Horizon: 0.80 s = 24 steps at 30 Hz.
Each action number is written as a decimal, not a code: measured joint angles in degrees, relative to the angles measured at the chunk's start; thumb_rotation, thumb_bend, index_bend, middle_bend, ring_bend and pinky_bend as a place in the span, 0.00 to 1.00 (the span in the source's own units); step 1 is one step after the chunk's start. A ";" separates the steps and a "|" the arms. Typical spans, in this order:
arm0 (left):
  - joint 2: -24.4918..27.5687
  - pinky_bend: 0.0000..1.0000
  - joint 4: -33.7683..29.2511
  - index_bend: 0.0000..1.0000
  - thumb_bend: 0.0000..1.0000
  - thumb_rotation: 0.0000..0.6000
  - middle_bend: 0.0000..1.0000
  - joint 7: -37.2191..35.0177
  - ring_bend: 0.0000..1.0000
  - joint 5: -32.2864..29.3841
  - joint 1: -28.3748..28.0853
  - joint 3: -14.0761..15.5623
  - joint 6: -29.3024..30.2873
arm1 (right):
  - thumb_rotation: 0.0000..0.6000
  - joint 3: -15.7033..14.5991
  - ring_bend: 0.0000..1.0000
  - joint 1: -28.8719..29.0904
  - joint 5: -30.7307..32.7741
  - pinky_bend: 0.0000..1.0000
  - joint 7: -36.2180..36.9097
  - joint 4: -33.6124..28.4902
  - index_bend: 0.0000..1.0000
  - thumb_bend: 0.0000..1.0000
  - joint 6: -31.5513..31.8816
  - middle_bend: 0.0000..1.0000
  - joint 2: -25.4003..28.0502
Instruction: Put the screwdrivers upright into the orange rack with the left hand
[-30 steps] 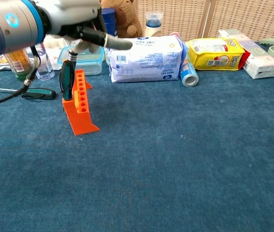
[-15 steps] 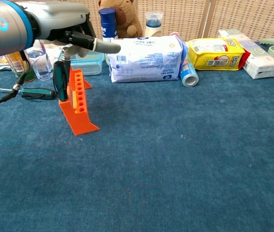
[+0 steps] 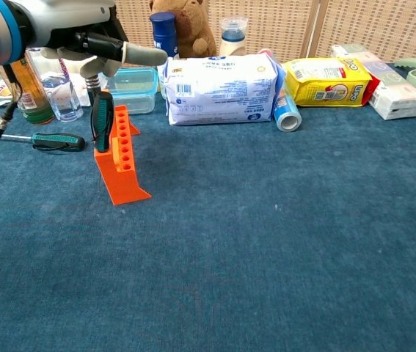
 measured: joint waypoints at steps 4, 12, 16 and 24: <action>1.27 0.90 -0.92 0.73 0.00 0.00 0.81 -1.65 0.93 1.16 0.69 -0.22 -0.32 | 1.00 -0.05 0.09 -0.01 -0.12 0.09 -0.16 -0.10 0.00 0.16 0.01 0.10 0.00; 2.71 0.90 -0.32 0.73 0.00 0.00 0.81 -6.43 0.93 3.81 2.40 -1.33 -0.26 | 1.00 -0.06 0.09 -0.05 -0.07 0.09 -0.08 -0.09 0.00 0.16 0.03 0.10 0.06; 3.83 0.90 0.71 0.72 0.00 0.00 0.81 -7.34 0.93 3.99 3.19 -1.34 -0.59 | 1.00 -0.03 0.09 -0.02 -0.08 0.09 0.00 -0.06 0.00 0.16 0.01 0.10 0.04; 3.59 0.90 4.84 0.68 0.00 0.00 0.81 -9.91 0.93 5.97 4.37 -0.77 -1.69 | 1.00 -0.13 0.09 -0.03 -0.21 0.09 -0.35 -0.19 0.00 0.16 -0.03 0.10 -0.03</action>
